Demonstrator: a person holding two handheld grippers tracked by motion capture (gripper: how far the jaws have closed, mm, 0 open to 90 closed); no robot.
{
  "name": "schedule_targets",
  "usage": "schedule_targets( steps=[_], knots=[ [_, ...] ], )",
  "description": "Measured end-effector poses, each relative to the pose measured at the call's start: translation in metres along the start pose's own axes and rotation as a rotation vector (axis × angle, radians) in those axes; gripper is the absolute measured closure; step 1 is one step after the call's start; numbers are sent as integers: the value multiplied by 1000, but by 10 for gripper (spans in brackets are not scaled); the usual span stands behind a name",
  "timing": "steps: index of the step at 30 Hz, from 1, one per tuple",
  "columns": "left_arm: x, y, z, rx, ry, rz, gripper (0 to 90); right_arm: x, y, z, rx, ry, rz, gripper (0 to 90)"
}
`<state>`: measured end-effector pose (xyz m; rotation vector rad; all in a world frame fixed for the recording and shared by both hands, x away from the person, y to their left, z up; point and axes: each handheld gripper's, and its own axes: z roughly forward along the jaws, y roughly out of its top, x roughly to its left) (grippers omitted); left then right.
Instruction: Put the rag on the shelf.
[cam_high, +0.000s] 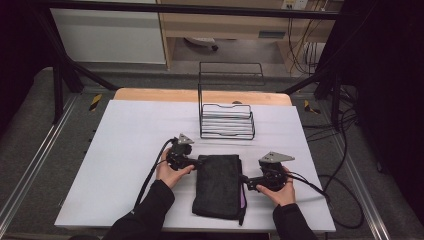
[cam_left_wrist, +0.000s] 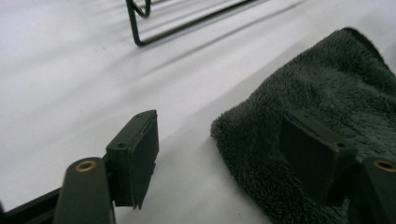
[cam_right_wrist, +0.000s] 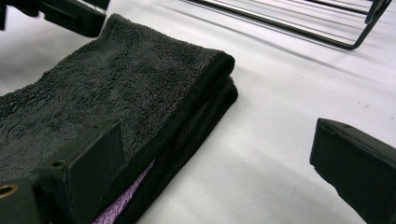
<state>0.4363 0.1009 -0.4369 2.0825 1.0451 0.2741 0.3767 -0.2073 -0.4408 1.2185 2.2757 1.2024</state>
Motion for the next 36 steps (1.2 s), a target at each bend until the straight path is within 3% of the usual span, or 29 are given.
schedule_targets(
  steps=[4,6,10,14,17,20,24,27,31,36],
  knots=[
    [-1,-3,8,39,-8,3,375,0,0,0,0,0,5,33],
    [0,-4,10,51,-39,-24,423,-1,1,0,-6,1,4,34],
    [0,-4,10,54,-53,-26,495,-1,2,1,-9,2,19,33],
    [-3,-6,11,57,-75,-20,628,-4,8,4,-14,-5,32,28],
    [-4,-8,11,49,-89,-37,665,-6,14,9,-23,0,60,44],
    [-3,-9,10,42,-97,-47,686,-5,18,14,-18,-7,53,59],
    [-6,-9,10,44,-94,-33,747,-4,27,33,5,14,73,141],
    [-7,-9,10,40,-87,-22,755,-4,27,41,18,2,72,218],
    [-8,-10,10,42,-85,-5,756,-4,23,45,51,-12,59,308],
    [-9,-10,10,35,-77,10,756,-3,22,46,65,6,68,410]
  ],
)
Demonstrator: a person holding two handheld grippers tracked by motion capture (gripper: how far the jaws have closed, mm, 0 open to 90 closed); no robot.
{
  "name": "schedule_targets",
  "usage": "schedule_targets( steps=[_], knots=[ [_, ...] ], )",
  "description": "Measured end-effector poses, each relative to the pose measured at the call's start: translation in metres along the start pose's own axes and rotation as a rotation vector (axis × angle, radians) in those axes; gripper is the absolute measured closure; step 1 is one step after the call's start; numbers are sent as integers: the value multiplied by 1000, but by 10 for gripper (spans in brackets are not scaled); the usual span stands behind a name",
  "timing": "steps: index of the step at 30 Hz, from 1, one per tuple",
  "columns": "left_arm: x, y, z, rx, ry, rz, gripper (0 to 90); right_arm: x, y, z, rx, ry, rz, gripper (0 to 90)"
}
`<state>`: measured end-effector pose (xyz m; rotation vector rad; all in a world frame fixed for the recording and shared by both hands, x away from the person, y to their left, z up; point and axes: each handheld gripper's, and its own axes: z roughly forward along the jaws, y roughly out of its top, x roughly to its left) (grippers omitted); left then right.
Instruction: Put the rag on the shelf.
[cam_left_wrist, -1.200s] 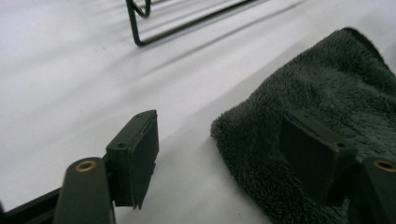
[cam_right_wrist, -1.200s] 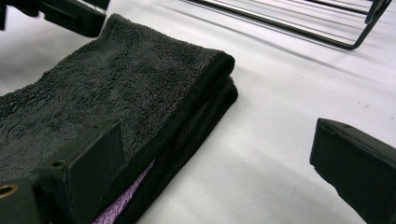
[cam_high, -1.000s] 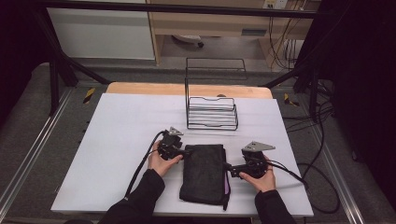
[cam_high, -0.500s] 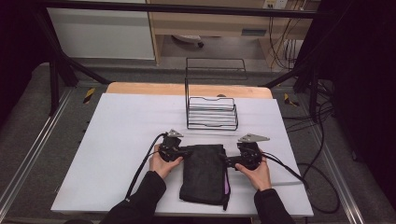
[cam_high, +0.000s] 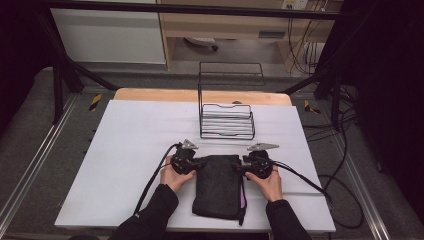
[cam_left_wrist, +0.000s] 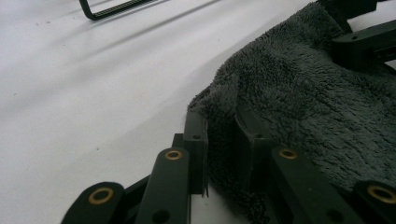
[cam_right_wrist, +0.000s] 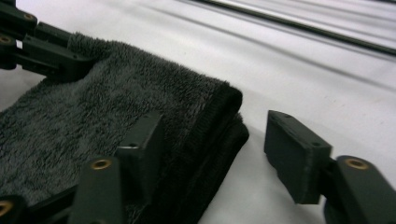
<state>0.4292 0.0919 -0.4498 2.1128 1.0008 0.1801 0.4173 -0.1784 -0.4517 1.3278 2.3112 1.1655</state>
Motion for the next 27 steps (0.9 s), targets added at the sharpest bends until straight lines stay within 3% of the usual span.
schedule_targets(
  steps=[18,27],
  knots=[
    [2,0,-1,0,-11,7,778,4,-1,2,48,79,118,722],
    [3,0,-3,-11,-24,-15,806,3,0,-1,43,90,112,773]
  ],
)
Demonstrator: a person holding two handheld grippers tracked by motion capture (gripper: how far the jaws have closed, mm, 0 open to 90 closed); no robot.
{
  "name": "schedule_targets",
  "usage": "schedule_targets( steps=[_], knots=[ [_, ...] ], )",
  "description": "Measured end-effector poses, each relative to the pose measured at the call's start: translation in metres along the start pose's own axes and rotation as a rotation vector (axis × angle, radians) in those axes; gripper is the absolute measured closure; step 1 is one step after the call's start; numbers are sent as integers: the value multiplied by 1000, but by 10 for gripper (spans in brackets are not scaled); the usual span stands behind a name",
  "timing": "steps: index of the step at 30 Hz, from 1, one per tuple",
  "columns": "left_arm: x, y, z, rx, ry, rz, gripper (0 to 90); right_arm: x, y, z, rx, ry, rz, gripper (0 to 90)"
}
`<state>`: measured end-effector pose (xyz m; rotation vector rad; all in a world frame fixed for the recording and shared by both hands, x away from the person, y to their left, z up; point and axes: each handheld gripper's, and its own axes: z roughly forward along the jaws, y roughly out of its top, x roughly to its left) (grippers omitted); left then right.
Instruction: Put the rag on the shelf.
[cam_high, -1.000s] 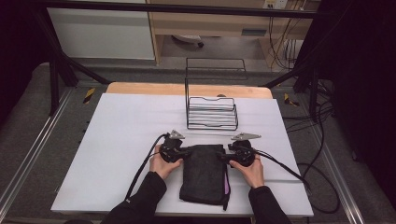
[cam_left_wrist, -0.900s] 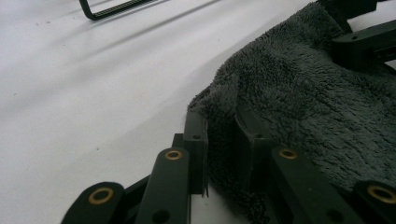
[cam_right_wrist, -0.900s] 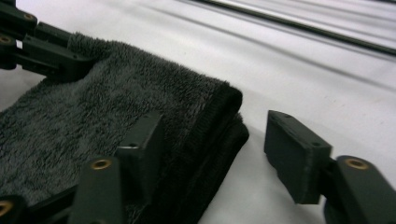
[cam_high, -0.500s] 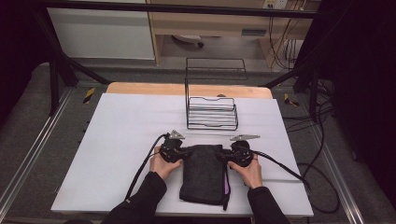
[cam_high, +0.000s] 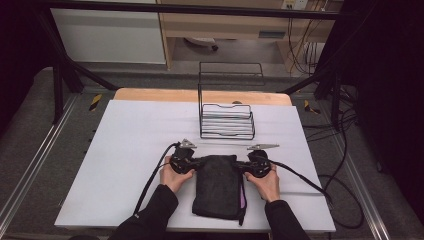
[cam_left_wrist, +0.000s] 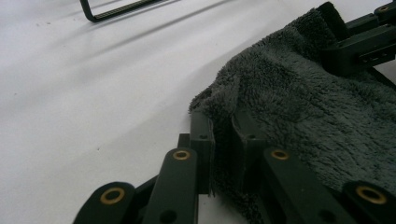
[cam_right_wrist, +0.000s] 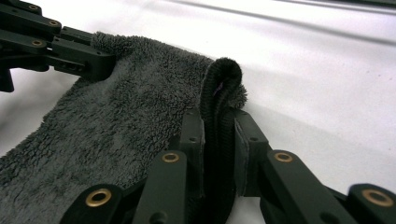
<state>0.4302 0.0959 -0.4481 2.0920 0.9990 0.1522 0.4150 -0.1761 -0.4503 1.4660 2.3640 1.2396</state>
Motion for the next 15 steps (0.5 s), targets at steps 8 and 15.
schedule_targets(
  steps=[8,15],
  knots=[
    [-3,2,-18,-73,-12,6,812,4,3,-12,-50,23,2,779],
    [-5,3,-30,-114,-26,9,812,12,5,-23,-103,30,-24,780]
  ],
)
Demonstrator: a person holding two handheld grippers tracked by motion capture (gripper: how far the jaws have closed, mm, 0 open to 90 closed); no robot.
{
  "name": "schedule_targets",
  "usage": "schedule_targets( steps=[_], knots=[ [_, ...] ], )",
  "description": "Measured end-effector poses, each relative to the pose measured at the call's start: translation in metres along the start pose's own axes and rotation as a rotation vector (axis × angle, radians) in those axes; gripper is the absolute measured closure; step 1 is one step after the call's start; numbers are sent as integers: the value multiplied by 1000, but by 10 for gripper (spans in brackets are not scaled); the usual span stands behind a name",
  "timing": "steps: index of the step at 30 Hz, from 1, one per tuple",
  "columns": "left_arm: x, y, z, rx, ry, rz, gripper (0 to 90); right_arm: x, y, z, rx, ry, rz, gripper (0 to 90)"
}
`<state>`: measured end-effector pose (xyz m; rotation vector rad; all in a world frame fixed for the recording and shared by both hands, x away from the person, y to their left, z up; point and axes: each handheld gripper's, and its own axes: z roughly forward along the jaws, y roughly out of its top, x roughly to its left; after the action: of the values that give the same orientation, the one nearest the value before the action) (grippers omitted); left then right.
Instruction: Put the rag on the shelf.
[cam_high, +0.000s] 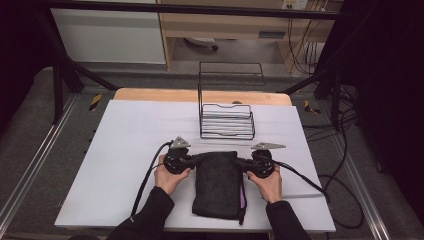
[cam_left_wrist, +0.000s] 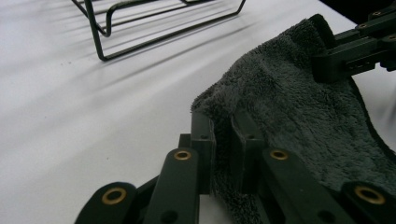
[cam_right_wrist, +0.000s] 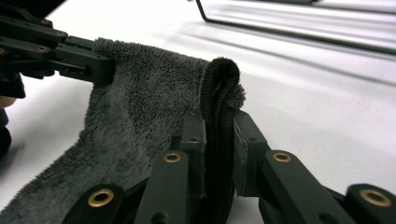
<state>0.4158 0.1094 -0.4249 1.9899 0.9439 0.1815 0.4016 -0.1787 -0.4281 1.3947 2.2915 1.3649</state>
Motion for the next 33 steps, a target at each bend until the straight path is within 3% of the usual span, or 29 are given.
schedule_targets(
  steps=[15,33],
  knots=[
    [-13,4,-22,-77,-10,12,812,14,4,-19,-70,-1,-42,783],
    [-33,27,-47,-166,-6,87,813,31,19,-49,-177,-47,-108,787]
  ],
)
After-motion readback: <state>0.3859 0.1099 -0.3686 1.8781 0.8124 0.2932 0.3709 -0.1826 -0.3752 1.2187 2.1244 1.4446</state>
